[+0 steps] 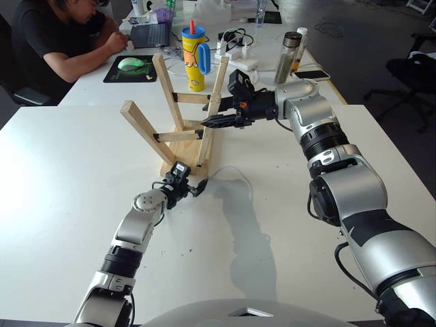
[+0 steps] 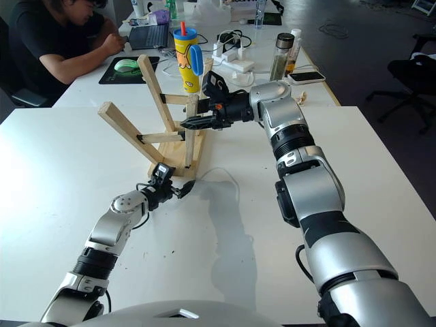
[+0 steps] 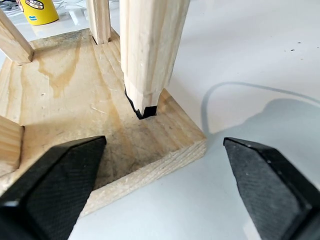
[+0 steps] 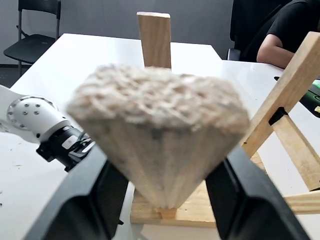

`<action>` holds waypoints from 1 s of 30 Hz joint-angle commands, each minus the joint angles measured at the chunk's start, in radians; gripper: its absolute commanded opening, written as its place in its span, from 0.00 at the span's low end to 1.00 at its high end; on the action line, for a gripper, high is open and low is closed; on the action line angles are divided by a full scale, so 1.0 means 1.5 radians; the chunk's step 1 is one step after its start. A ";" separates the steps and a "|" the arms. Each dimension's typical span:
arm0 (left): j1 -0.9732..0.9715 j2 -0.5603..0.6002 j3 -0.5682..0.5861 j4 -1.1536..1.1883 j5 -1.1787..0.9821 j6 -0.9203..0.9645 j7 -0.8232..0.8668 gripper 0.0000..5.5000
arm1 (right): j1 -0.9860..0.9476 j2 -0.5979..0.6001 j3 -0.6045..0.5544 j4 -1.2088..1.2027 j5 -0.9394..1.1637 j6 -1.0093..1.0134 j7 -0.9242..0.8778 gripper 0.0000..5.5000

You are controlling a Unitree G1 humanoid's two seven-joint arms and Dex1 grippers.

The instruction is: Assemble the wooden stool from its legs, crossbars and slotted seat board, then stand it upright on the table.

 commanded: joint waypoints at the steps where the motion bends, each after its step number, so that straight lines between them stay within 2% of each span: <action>1: 0.045 -0.015 -0.025 0.053 0.009 0.055 -0.005 0.79 | -0.030 0.041 0.031 0.021 -0.031 -0.039 0.028 0.37; 7: 0.042 -0.026 -0.023 0.058 0.008 0.060 0.000 0.79 | 0.017 0.067 0.079 0.003 -0.070 -0.089 0.041 0.37; 14: 0.027 -0.037 -0.014 0.064 0.000 0.068 -0.005 0.79 | 0.016 0.100 0.044 0.062 -0.044 0.005 -0.031 0.37; 18: 0.017 -0.038 -0.002 0.065 -0.003 0.070 -0.004 0.79 | 0.019 0.093 0.026 0.071 -0.032 0.009 -0.040 0.37; 20: 0.034 -0.031 0.018 0.024 -0.010 0.073 0.007 0.79 | 0.021 0.087 0.027 0.076 -0.041 -0.001 -0.056 0.37; 26: 0.139 0.014 0.095 -0.238 -0.065 0.136 0.007 0.79 | 0.024 0.086 0.032 0.074 -0.050 -0.014 -0.071 0.37; 30: 0.166 0.035 0.147 -0.290 -0.059 0.063 0.016 0.79 | 0.034 0.077 0.031 0.069 -0.049 -0.017 -0.077 0.37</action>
